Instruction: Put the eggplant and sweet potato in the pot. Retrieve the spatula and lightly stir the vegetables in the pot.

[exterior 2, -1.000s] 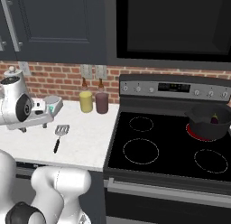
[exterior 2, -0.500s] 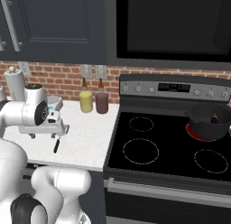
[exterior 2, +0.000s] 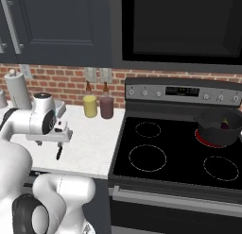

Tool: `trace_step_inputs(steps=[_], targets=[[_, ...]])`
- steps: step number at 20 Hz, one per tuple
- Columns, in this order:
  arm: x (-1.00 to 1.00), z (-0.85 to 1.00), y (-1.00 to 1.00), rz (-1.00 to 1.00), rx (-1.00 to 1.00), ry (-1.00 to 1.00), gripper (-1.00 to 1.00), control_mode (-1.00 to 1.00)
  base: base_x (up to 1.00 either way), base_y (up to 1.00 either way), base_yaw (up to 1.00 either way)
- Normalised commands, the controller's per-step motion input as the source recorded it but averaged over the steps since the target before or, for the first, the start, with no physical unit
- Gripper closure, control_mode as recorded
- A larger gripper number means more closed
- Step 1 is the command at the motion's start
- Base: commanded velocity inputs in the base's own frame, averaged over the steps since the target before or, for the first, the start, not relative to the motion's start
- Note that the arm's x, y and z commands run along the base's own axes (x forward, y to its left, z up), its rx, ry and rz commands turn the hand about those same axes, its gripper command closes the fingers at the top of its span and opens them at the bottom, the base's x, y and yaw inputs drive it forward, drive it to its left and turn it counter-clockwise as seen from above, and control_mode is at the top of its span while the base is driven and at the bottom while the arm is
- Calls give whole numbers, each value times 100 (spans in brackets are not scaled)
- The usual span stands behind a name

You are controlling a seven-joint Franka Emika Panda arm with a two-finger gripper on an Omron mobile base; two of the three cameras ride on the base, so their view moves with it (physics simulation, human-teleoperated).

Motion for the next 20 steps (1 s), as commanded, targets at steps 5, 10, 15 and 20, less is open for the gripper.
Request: trace_step_inputs(steps=[5,10,15,20], targets=[[28,-32,-1,-8,-1,1,-100,-100,0,0,0],[11,-37,0,-5,-1,1,-100,-100,0,0,0],[2,-24,1,-1,0,2,-100,-100,0,0,0],[0,-25,4,0,0,1,-100,-100,0,0,0]])
